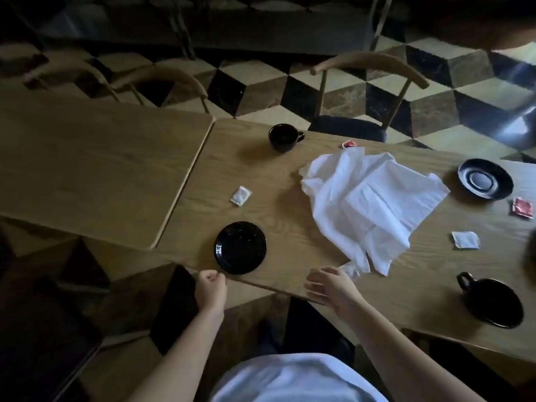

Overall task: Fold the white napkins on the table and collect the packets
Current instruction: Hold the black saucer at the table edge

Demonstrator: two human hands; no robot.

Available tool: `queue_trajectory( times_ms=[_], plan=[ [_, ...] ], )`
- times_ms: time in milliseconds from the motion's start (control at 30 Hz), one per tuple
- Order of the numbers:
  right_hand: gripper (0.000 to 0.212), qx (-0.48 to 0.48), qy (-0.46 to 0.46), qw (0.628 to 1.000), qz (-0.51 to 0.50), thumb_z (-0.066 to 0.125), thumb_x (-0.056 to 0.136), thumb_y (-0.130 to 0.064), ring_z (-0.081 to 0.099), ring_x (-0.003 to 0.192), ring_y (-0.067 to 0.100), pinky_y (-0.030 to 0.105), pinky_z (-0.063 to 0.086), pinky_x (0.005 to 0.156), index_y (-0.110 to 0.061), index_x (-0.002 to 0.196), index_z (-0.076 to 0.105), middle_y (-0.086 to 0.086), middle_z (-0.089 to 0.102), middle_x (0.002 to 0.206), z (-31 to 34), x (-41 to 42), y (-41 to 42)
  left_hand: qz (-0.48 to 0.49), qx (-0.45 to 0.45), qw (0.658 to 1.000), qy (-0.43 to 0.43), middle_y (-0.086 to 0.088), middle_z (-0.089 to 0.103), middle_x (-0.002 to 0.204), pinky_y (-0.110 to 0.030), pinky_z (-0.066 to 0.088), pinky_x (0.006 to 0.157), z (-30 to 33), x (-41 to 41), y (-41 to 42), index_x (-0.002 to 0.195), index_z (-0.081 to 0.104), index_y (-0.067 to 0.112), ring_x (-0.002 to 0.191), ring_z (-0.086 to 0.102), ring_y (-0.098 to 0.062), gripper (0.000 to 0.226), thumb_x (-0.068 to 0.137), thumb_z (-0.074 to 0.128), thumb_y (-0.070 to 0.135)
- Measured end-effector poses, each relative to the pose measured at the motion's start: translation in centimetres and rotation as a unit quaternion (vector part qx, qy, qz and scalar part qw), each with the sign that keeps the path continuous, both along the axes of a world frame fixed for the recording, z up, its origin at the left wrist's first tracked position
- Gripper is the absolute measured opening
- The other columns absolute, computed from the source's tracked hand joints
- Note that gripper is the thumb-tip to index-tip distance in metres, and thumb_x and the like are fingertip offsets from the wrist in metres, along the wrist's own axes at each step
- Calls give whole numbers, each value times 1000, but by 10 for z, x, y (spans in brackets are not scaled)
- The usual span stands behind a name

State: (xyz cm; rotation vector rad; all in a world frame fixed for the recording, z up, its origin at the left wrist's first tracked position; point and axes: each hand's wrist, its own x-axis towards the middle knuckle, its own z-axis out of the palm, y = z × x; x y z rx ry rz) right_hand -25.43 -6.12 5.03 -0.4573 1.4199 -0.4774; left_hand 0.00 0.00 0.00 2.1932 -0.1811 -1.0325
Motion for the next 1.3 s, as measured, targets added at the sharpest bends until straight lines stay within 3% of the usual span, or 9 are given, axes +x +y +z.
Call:
queue_trajectory(
  times_ms=[167, 333, 433, 633, 867, 933, 1033, 1167, 1300],
  plan=[
    [18, 49, 50, 995, 76, 60, 95, -4, 66, 78, 22, 34, 58, 70, -5, 113, 65, 12, 66, 92, -26, 69, -34, -4, 56, 998, -9, -10, 66, 117, -49, 57, 91, -16, 48, -26, 122, 59, 20, 103, 66, -29, 29, 93, 64, 21],
    [36, 44, 123, 980, 149, 63, 94, -7, 65, 101, 26, 40, 59, 89, -7, 130, 59, 14, 66, 113, -59, 117, -67, -66, 83, 994, 39, -8, 58, 131, -43, 60, 85, -38, 67, -60, 139, 50, 28, 106, 64, -29, 50, 92, 66, 24],
    [26, 32, 164, 968, 186, 60, 93, -6, 68, 103, 29, 45, 60, 90, -4, 118, 66, 17, 69, 112, -76, 134, -81, -92, 81, 991, 49, -6, 54, 138, -41, 59, 86, -51, 70, -73, 143, 47, 28, 113, 60, -28, 53, 93, 63, 20],
    [32, -3, 209, 962, 175, 50, 91, 3, 70, 93, 27, 45, 62, 84, -23, 93, 67, 2, 68, 89, -91, 139, -85, -148, 65, 987, 11, -1, 61, 128, -36, 53, 87, -61, 73, -86, 132, 57, 25, 104, 57, -19, 44, 91, 59, 11],
    [29, -22, 200, 975, 92, 56, 90, -5, 68, 73, 22, 31, 60, 64, -22, 107, 72, 9, 72, 92, -73, 91, -48, -224, 49, 972, 50, -12, 65, 126, -48, 52, 100, -46, 40, -82, 140, 52, 21, 114, 63, -28, 52, 91, 56, 4],
    [26, -10, 193, 980, 52, 58, 91, -5, 69, 72, 24, 34, 60, 66, -20, 108, 72, 13, 72, 94, -66, 60, -28, -256, 39, 964, 66, -10, 67, 119, -47, 55, 95, -37, 12, -78, 138, 54, 21, 108, 65, -27, 50, 91, 56, 3],
    [23, 17, 181, 983, -26, 60, 91, -2, 73, 85, 40, 48, 62, 80, -15, 107, 71, 24, 72, 101, -62, 7, 3, -325, 36, 944, 41, 4, 65, 92, -29, 54, 70, -26, -42, -66, 129, 61, 27, 83, 65, -17, 45, 89, 59, 6],
    [23, 38, 196, 977, -73, 68, 89, -6, 69, 68, 26, 37, 60, 67, -15, 110, 71, 13, 74, 90, -56, -60, 38, -396, 41, 917, 42, 3, 61, 75, -28, 50, 62, -19, -111, -50, 113, 66, 26, 72, 63, -21, 37, 84, 61, 3],
    [25, 60, 196, 973, -102, 65, 88, 2, 60, 48, 13, 24, 52, 47, -8, 111, 70, 11, 66, 80, -57, -112, 54, -449, 67, 889, 55, 0, 62, 69, -43, 60, 71, -20, -160, -42, 91, 65, 30, 76, 68, -33, 30, 80, 60, 2]
  ],
)
